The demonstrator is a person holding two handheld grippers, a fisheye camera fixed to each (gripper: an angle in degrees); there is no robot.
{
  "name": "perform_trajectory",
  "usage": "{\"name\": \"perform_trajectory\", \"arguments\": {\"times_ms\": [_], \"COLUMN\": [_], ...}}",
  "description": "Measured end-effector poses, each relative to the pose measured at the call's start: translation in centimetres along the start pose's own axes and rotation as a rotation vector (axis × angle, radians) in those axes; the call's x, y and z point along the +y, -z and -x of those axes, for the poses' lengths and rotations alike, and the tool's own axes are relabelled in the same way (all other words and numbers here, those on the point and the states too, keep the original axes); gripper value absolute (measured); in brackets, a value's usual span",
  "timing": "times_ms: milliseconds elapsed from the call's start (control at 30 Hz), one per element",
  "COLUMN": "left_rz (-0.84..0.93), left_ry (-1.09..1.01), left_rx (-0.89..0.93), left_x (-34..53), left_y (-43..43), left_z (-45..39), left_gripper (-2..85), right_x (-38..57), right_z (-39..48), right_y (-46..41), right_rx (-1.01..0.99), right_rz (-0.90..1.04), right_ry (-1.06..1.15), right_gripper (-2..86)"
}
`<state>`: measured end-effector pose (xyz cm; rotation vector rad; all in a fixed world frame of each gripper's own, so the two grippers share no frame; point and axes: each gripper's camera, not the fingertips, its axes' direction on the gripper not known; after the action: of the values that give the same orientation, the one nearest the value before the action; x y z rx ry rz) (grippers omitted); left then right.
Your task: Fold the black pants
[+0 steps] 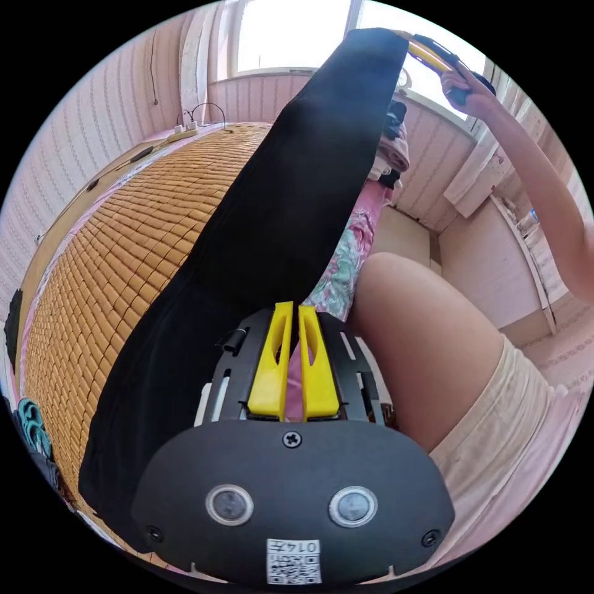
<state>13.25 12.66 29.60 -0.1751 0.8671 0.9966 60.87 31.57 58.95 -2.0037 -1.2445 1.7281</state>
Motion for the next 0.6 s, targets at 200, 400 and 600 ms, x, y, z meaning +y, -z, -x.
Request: {"name": "perform_trajectory", "arguments": {"times_ms": [200, 400, 600], "left_rz": [-0.136, -0.178, -0.097], "left_ry": [0.01, 0.214, 0.668], "left_rx": [0.114, 0.06, -0.197], "left_x": [-1.0, 8.1, 19.6], "left_y": [2.8, 10.5, 16.8], "left_z": [0.1, 3.9, 9.0], "left_gripper": [0.0, -0.3, 2.0], "right_x": [-2.2, 9.6, 27.7], "right_z": [9.6, 20.2, 26.1], "right_y": [-11.9, -31.4, -43.5], "right_rx": [-0.132, -0.385, -0.225], "right_rz": [0.214, 0.647, 1.137], "right_ry": [0.227, 0.259, 0.321], "right_gripper": [3.8, 4.8, 5.6]}}
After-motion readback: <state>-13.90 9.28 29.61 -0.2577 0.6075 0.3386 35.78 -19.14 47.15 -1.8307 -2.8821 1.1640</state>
